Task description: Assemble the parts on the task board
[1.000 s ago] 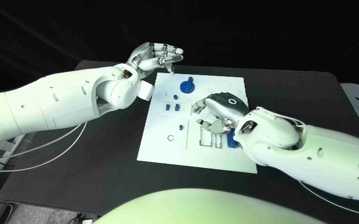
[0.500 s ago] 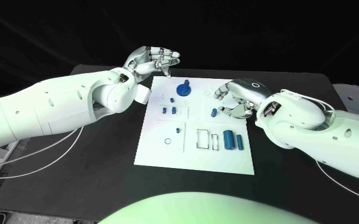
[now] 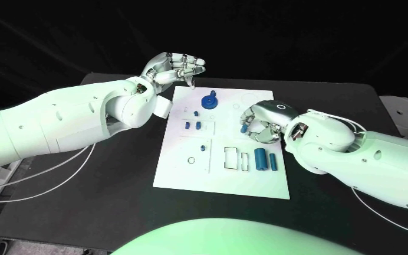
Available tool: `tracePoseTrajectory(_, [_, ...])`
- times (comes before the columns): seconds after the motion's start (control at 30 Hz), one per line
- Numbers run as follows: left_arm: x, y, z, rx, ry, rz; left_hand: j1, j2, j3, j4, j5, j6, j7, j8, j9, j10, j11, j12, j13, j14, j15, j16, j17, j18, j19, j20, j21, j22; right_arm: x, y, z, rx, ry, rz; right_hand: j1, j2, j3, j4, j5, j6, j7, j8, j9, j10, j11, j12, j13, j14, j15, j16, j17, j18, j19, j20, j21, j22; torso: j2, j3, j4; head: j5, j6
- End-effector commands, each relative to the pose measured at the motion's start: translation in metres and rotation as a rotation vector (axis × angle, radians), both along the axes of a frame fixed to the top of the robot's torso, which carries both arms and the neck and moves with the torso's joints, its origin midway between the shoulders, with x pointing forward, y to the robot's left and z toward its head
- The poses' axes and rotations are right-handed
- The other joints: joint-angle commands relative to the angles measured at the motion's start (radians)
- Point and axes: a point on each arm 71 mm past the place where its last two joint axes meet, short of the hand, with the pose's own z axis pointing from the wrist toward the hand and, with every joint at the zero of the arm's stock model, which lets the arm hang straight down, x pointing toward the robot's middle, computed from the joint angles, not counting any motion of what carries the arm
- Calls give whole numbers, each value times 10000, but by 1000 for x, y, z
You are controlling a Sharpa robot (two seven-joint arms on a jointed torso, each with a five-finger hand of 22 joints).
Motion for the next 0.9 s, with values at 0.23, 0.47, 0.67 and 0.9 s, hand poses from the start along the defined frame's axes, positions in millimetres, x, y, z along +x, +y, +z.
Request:
tracePoseTrajectory(0.23, [0,-2,1,-89,-62,-172,53,69,-4,-36,36,-77,25,-68,-14,-55,2,63,-13,-77,-6,-4,-8,71,21,62,-59,-13,1,6,-5,-149,196,126,152,180,148,54,20,215,-28,85,17,313,-32,124,-63,477,-63,-8,-14,130,227,-60,131,1161,-8,-1,-8,-13,4])
tracePoseTrajectory(0.47, [0,-2,1,-87,-59,-170,53,69,-4,-36,36,-77,25,-68,-14,-55,2,63,-13,-77,-6,-4,-8,71,21,62,-59,-13,5,7,-8,-196,79,-4,247,432,312,70,-27,504,-124,218,71,715,-142,241,-81,495,-151,32,19,100,292,-129,273,1240,1,11,-8,-14,-1])
tracePoseTrajectory(0.67, [0,-2,1,-81,-52,-163,53,80,-11,-40,37,-82,27,-67,-16,-69,3,82,-14,-76,-5,6,-16,72,23,64,-57,-13,8,9,-9,-248,-177,-161,203,639,281,130,-53,831,-262,442,187,1073,-274,359,-38,513,-260,65,43,58,364,-227,469,1352,1,8,-20,-30,-17])
tracePoseTrajectory(0.9, [0,-2,1,-79,-40,-171,48,85,-16,-39,37,-84,28,-67,-17,-77,4,92,-15,-78,-4,11,-20,72,23,65,-57,-13,10,12,-10,-467,-424,-236,123,616,196,173,-81,926,-309,535,237,1136,-312,379,-10,513,-292,63,28,44,386,-261,530,1389,0,8,2,-56,-38])
